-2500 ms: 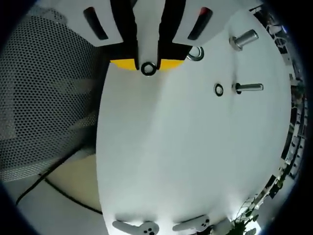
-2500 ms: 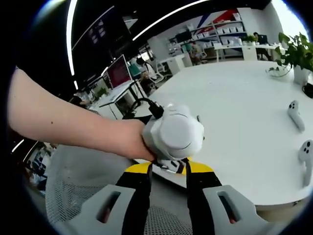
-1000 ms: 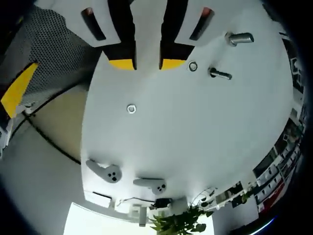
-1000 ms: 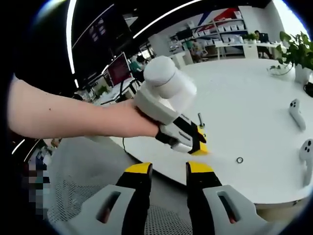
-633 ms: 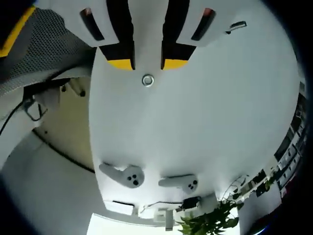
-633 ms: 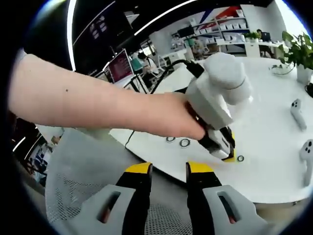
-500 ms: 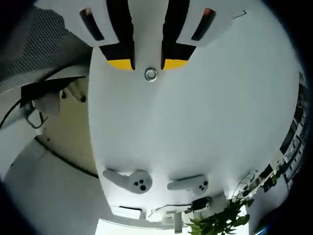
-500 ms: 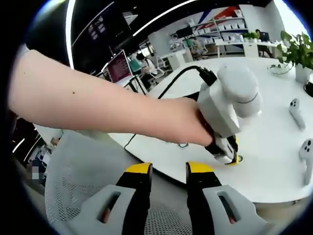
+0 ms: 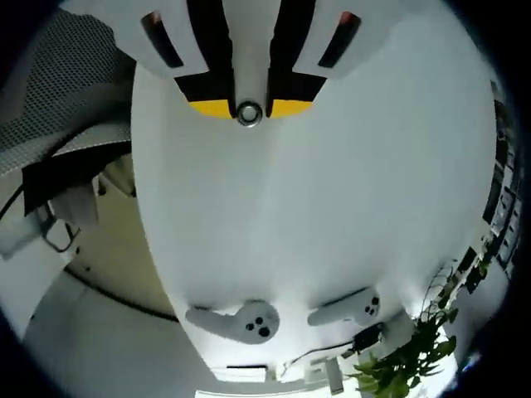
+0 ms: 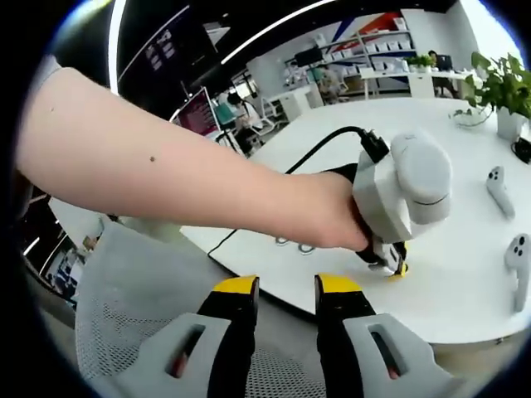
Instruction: Place the washer onto the threaded stud by aligning its center hole with the stud, sliding it down to the base, and recovering from edge contact or off-axis alignment until the washer reaches the visible bottom stop.
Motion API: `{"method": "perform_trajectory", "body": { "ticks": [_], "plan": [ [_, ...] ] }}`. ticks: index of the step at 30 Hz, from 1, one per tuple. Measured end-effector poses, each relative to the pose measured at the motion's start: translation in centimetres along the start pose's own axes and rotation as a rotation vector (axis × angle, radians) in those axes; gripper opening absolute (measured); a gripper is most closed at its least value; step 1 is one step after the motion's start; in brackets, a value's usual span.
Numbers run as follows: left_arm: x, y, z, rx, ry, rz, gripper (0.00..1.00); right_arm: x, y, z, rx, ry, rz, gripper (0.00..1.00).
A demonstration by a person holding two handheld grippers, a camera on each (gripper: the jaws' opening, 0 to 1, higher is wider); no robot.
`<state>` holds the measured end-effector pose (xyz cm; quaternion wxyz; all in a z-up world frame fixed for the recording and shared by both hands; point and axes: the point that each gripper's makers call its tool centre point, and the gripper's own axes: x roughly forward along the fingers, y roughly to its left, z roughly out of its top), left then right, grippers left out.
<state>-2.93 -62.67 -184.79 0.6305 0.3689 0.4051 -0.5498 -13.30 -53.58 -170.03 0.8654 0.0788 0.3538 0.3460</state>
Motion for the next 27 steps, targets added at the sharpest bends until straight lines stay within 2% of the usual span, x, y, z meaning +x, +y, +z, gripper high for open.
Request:
{"method": "perform_trajectory", "body": {
  "ticks": [4, 9, 11, 13, 15, 18, 20, 24, 27],
  "plan": [
    [-0.1, -0.4, 0.0, 0.071, 0.011, 0.001, 0.11, 0.0, 0.0, 0.1, 0.0, -0.003, 0.0, 0.29],
    [-0.2, -0.2, -0.2, 0.026, 0.024, -0.004, 0.1, 0.0, 0.1, 0.0, -0.001, 0.001, 0.002, 0.29],
    [-0.4, -0.3, -0.8, 0.027, 0.046, -0.013, 0.1, 0.0, 0.1, 0.0, -0.002, 0.002, 0.003, 0.29],
    [-0.9, -0.5, -2.0, 0.036, 0.091, -0.029, 0.1, 0.0, 0.1, 0.0, -0.002, 0.002, 0.005, 0.29],
    [-1.6, -0.5, -3.6, 0.044, 0.161, -0.039, 0.1, 0.0, 0.1, 0.0, -0.002, 0.0, 0.005, 0.29],
    [-2.3, -0.5, -5.6, 0.079, 0.23, -0.036, 0.1, 0.0, 0.1, 0.1, 0.0, -0.003, 0.006, 0.29],
    [-2.6, -0.7, -6.5, 0.092, 0.248, -0.038, 0.1, 0.0, 0.1, 0.1, 0.0, -0.003, 0.008, 0.29],
    [-2.9, -0.8, -7.2, 0.03, 0.27, -0.054, 0.12, 0.0, 0.1, 0.1, 0.0, -0.005, 0.009, 0.29],
    [-2.9, -0.7, -7.3, 0.12, 0.284, -0.038, 0.13, 0.0, 0.1, 0.1, -0.001, -0.006, 0.009, 0.29]
  ]
}}
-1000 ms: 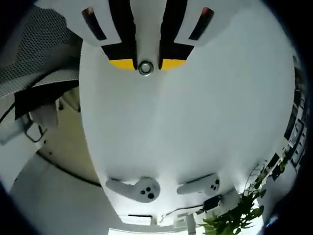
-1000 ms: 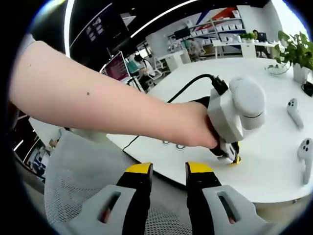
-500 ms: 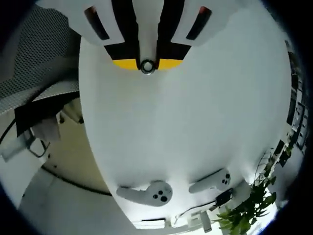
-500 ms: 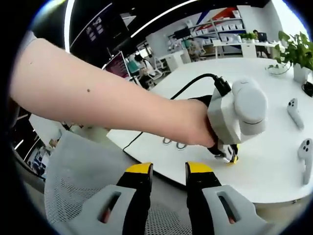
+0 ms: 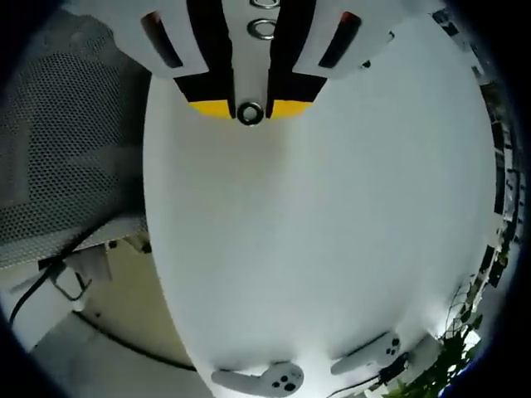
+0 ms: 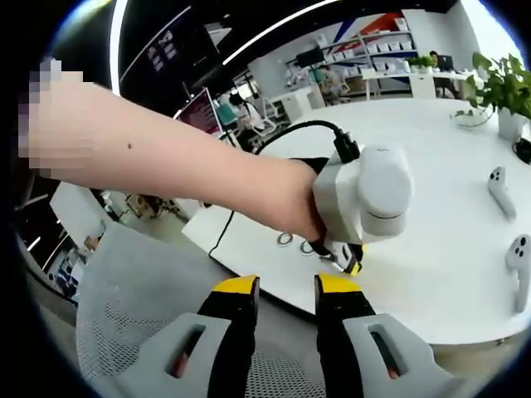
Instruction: Place the washer onto the threaded stud by aligning its center hole with the stud, sliding it down to the base, and recovering from edge contact or off-axis alignment until the washer reaches the visible bottom stop.
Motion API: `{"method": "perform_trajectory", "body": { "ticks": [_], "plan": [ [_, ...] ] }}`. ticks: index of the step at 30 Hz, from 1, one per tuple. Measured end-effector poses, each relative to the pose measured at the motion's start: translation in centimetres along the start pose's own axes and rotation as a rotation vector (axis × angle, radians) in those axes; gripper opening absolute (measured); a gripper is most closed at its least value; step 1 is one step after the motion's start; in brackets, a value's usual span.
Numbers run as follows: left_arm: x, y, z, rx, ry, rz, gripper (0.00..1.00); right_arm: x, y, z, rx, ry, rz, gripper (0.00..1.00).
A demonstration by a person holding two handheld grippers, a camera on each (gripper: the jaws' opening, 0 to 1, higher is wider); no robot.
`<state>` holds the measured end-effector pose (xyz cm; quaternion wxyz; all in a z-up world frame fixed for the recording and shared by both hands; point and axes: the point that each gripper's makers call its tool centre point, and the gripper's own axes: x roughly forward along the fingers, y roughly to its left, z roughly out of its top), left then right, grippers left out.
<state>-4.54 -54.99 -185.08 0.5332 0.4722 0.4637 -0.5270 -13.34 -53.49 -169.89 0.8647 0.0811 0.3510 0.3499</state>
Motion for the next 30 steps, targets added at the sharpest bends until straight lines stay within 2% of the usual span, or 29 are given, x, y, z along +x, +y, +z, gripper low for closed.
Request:
{"method": "perform_trajectory", "body": {
  "ticks": [4, 11, 13, 15, 20, 23, 30],
  "plan": [
    [0.03, -0.23, 0.0, -0.039, 0.001, -0.014, 0.15, -0.02, -0.01, -0.03, 0.001, 0.001, -0.001, 0.29],
    [-0.02, -0.31, -0.01, -0.025, -0.02, -0.011, 0.15, -0.02, 0.04, -0.01, -0.001, 0.0, 0.001, 0.29],
    [0.0, -0.16, -0.1, -0.029, -0.019, -0.009, 0.11, -0.02, 0.05, 0.0, -0.001, -0.001, 0.001, 0.29],
    [-0.1, 0.04, -0.41, -0.073, 0.0, -0.003, 0.1, 0.0, 0.12, -0.07, -0.005, 0.005, 0.004, 0.29],
    [0.07, -0.2, -0.25, -0.074, -0.009, 0.009, 0.09, -0.02, 0.13, 0.01, -0.003, 0.001, 0.005, 0.29],
    [-0.04, -0.11, -0.34, -0.123, -0.024, 0.012, 0.09, 0.01, 0.15, 0.0, -0.006, 0.002, 0.007, 0.29],
    [-0.24, -0.05, -0.58, -0.169, -0.028, 0.027, 0.08, 0.0, 0.19, -0.04, -0.005, 0.003, 0.009, 0.29]
  ]
}}
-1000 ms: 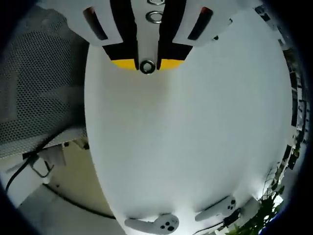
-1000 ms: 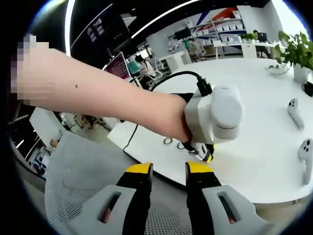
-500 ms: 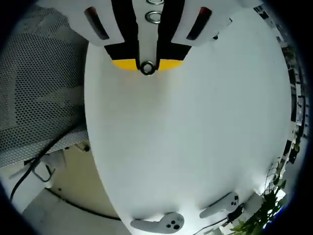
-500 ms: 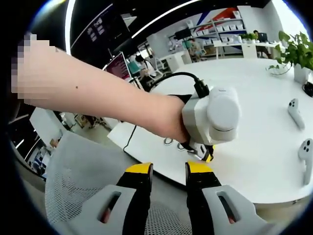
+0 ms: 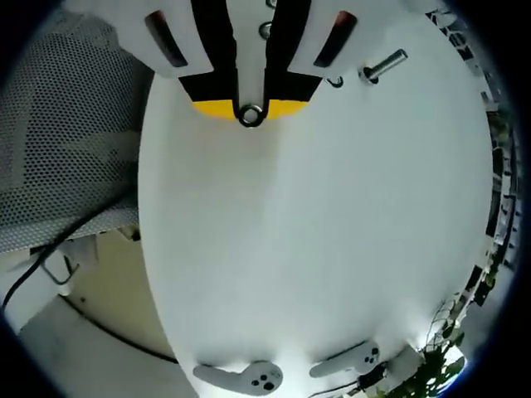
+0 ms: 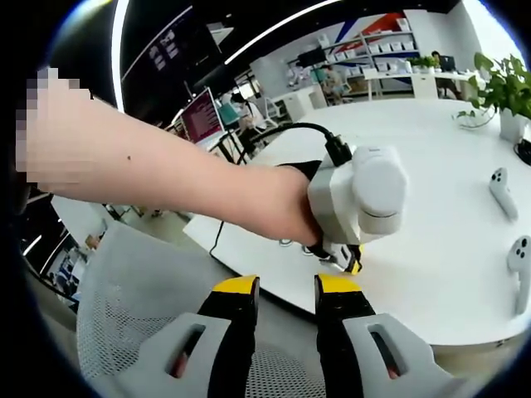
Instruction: Place the washer onto the threaded stud by aligning its center hole with the stud, sliding it down to the base, and recovering from edge contact or off-axis alignment until the washer reaches the visible bottom stop.
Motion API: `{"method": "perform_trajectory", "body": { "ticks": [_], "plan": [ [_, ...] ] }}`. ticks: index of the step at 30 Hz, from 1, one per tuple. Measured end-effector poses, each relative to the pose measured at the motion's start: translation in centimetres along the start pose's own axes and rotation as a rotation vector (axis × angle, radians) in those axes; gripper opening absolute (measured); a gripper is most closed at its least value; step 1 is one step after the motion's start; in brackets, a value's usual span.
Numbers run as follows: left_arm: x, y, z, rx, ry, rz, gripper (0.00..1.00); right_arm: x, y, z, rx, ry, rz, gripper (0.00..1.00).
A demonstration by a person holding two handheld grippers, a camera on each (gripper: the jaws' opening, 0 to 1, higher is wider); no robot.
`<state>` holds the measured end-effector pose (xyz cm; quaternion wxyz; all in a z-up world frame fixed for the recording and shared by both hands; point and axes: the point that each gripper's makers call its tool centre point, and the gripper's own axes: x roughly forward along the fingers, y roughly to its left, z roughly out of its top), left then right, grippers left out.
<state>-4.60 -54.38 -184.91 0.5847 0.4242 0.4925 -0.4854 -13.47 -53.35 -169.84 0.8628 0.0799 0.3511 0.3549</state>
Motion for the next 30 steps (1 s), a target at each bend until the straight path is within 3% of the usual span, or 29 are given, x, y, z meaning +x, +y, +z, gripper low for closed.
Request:
{"method": "perform_trajectory", "body": {
  "ticks": [3, 6, 12, 20, 27, 30],
  "plan": [
    [-1.3, 0.9, 0.6, -0.034, -0.059, 0.037, 0.08, 0.0, 0.0, 0.0, 0.001, 0.001, 0.0, 0.29],
    [-3.4, 3.0, 0.9, -0.082, -0.119, 0.101, 0.08, 0.0, 0.1, 0.1, 0.002, -0.007, 0.0, 0.29],
    [-6.5, 6.9, -0.4, -0.232, -0.187, 0.172, 0.08, 0.1, 0.2, 0.0, -0.002, 0.0, 0.007, 0.29],
    [-8.6, 9.5, -2.2, -0.255, -0.174, 0.225, 0.08, 0.1, 0.3, -0.1, -0.007, 0.007, 0.014, 0.29],
    [-8.6, 10.9, -3.6, -0.266, -0.135, 0.242, 0.09, 0.1, 0.4, -0.1, -0.009, 0.007, 0.017, 0.29],
    [-8.5, 11.1, -3.7, -0.32, -0.146, 0.221, 0.09, 0.1, 0.3, -0.1, -0.006, 0.006, 0.015, 0.29]
  ]
}}
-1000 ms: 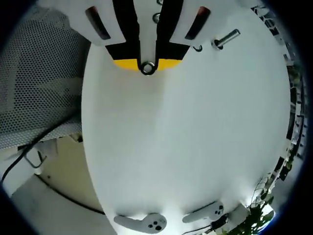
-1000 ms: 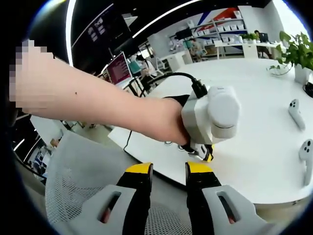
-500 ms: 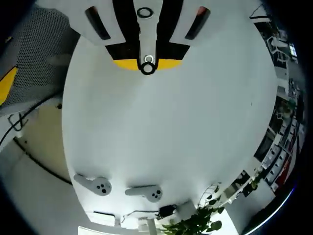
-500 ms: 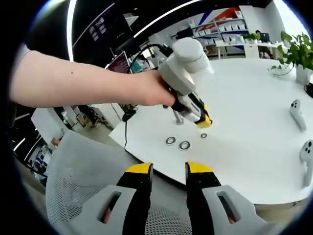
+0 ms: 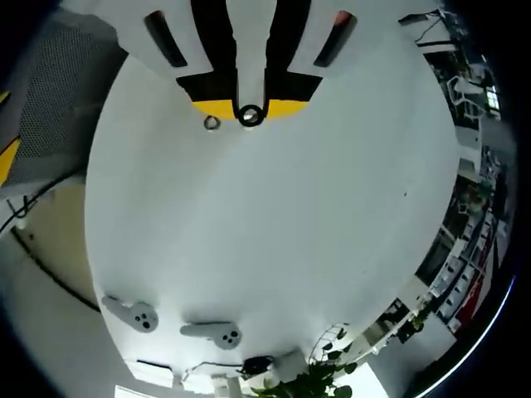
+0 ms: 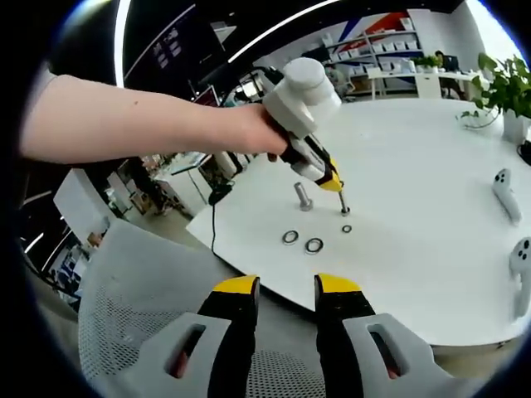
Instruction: Place the washer onto the threaded stud by aligning its center hole with the stud, sliding it down to the base, and recovering from edge contact or off-axis alignment until the washer reaches the visible bottom stop.
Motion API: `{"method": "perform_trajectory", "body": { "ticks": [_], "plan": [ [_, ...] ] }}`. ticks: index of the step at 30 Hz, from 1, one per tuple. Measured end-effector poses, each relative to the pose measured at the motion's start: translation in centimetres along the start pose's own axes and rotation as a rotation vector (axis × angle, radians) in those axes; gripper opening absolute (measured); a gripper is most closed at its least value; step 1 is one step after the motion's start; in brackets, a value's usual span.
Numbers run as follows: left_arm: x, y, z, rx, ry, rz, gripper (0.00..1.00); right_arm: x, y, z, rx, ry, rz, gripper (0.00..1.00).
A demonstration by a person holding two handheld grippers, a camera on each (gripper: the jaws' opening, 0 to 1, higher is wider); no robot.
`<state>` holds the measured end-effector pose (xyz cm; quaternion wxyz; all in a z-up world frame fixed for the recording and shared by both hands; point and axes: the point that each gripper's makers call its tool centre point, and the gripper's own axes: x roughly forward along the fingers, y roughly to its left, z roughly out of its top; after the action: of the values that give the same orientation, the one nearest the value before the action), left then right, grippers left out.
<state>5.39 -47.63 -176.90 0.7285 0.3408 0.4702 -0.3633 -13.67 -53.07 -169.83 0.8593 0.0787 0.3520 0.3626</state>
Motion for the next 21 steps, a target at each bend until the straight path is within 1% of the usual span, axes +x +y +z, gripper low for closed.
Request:
{"method": "perform_trajectory", "body": {
  "ticks": [1, 2, 6, 14, 17, 21],
  "plan": [
    [0.0, 0.1, 0.0, -0.013, -0.001, -0.002, 0.09, 0.0, 0.0, 0.0, 0.001, 0.001, 0.001, 0.29],
    [0.1, 0.2, -0.1, -0.011, 0.007, 0.001, 0.09, 0.0, 0.0, 0.0, 0.0, 0.002, 0.001, 0.29],
    [0.9, 0.5, -0.3, 0.007, 0.027, -0.002, 0.09, 0.1, 0.0, 0.1, -0.002, 0.001, 0.001, 0.29],
    [1.8, 0.5, -1.0, 0.043, 0.067, -0.005, 0.09, 0.0, -0.1, 0.1, 0.005, -0.004, -0.009, 0.29],
    [1.8, 0.6, -0.8, 0.032, 0.063, -0.008, 0.09, 0.0, -0.1, 0.1, 0.006, -0.003, -0.009, 0.29],
    [2.0, 0.6, -0.8, 0.041, 0.064, -0.014, 0.09, 0.0, -0.1, 0.0, 0.008, -0.001, -0.01, 0.29]
  ]
}}
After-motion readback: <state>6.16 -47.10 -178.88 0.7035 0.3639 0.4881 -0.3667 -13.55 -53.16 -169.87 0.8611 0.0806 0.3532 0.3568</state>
